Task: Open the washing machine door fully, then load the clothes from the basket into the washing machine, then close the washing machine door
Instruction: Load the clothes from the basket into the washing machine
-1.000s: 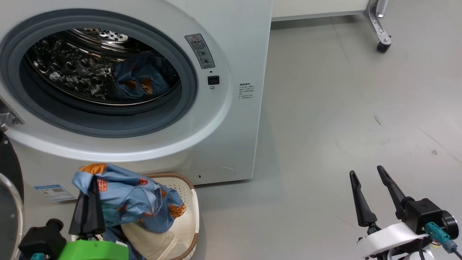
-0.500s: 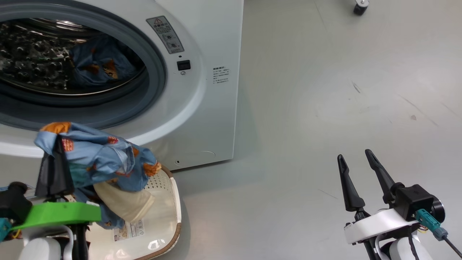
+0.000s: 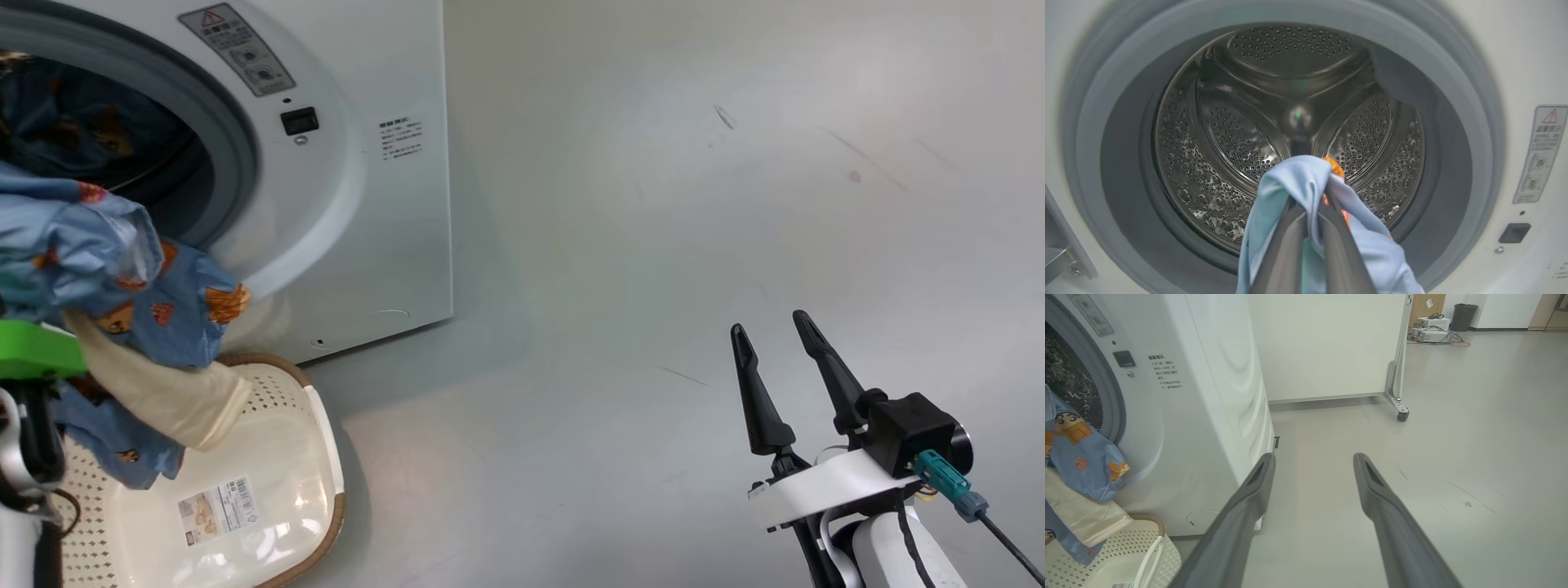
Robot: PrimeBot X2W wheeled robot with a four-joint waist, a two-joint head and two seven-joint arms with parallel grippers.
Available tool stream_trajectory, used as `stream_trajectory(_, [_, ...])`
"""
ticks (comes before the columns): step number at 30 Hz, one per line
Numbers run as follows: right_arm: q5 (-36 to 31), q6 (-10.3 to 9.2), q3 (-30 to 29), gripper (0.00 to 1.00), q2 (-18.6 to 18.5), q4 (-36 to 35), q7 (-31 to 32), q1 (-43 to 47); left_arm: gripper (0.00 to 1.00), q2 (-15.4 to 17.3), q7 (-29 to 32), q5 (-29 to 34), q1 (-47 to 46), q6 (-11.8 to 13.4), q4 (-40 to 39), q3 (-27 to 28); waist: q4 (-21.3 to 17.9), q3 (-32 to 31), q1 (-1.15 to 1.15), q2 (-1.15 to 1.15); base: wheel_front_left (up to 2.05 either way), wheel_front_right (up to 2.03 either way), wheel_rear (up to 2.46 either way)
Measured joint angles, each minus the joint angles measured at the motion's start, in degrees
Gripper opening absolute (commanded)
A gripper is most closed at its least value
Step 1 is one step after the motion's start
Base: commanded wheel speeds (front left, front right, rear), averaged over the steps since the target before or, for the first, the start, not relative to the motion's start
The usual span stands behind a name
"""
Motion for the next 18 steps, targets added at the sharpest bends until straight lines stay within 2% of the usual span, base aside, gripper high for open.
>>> stream_trajectory(8, [0.1, 0.00, 1.0, 1.00, 0.4, 0.0, 0.0, -1.9, 0.00, 4.8, 1.9, 0.2, -8.6, 1.2, 6.2, 2.9, -3.7, 4.7, 0.00, 0.00, 0.00, 0.00, 0.00])
stream_trajectory(18, [0.1, 0.00, 2.3, 1.00, 0.7, 0.0, 0.0, -4.1, 0.00, 9.9, 3.6, 1.4, -20.9, 1.2, 12.2, 3.0, -6.9, 12.3, 0.01, 0.00, 0.00, 0.00, 0.00])
